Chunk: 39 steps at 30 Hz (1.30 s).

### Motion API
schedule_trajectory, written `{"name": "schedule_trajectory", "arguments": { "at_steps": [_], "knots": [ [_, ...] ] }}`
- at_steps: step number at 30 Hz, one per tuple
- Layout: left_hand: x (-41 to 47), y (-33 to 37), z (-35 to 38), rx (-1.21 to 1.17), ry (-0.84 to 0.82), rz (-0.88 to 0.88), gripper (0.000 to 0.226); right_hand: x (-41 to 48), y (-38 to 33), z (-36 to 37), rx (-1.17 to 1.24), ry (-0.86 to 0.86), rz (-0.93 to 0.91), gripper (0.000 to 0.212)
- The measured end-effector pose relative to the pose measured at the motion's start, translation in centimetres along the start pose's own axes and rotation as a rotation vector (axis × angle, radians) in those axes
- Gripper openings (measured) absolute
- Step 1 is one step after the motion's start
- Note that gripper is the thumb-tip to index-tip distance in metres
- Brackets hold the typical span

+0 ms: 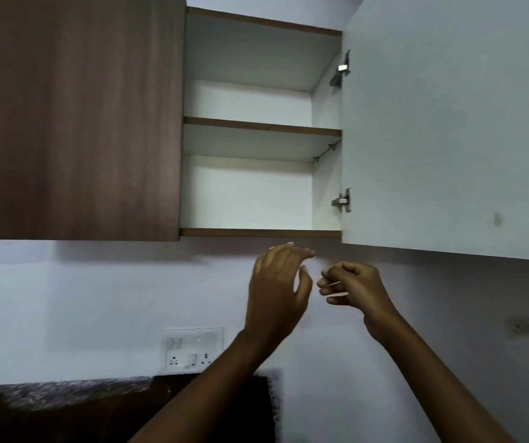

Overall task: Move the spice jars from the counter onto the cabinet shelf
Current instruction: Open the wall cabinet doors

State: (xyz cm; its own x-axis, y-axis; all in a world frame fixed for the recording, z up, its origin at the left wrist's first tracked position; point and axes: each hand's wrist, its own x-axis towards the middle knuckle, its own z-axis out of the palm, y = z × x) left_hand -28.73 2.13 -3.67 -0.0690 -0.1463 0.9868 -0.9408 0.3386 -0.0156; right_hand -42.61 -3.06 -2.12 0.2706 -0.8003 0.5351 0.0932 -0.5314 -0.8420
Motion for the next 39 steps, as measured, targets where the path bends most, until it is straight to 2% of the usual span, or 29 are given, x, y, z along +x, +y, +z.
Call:
{"name": "schedule_trajectory", "arguments": {
  "at_steps": [7, 11, 16, 19, 23, 26, 32, 39],
  "knots": [
    [-0.7, -13.0, -7.7, 0.178, 0.006, -0.069, 0.033, 5.1, -2.1, 12.7, -0.027, -0.133, -0.032, 0.015],
    [-0.4, -19.3, -10.7, 0.297, -0.050, -0.060, 0.036, 8.0, -3.0, 19.1, -0.018, -0.121, -0.064, 0.015],
    [0.3, -25.7, -11.8, 0.471, -0.171, -0.019, 0.043, 11.4, -3.0, 25.9, -0.068, -0.113, -0.106, 0.016],
    [0.9, -28.8, -11.1, 0.549, -0.313, -0.038, 0.061, 13.4, -2.7, 29.0, -0.133, -0.058, -0.153, 0.030],
    [1.4, -31.5, -9.1, 0.636, -0.401, -0.013, 0.070, 15.2, -2.8, 32.0, -0.232, -0.030, -0.254, 0.035],
    [1.1, -32.6, -8.0, 0.705, -0.396, -0.023, 0.069, 16.3, -3.0, 33.8, -0.204, -0.005, -0.227, 0.034],
    [-0.1, -34.2, -7.9, 0.690, -0.437, -0.026, 0.069, 17.1, -3.8, 35.2, -0.086, 0.038, -0.097, 0.030],
    [-1.2, -33.8, -8.5, 0.705, -0.333, 0.061, 0.073, 16.1, -4.4, 34.0, -0.065, 0.024, -0.085, 0.019]
  ]
}}
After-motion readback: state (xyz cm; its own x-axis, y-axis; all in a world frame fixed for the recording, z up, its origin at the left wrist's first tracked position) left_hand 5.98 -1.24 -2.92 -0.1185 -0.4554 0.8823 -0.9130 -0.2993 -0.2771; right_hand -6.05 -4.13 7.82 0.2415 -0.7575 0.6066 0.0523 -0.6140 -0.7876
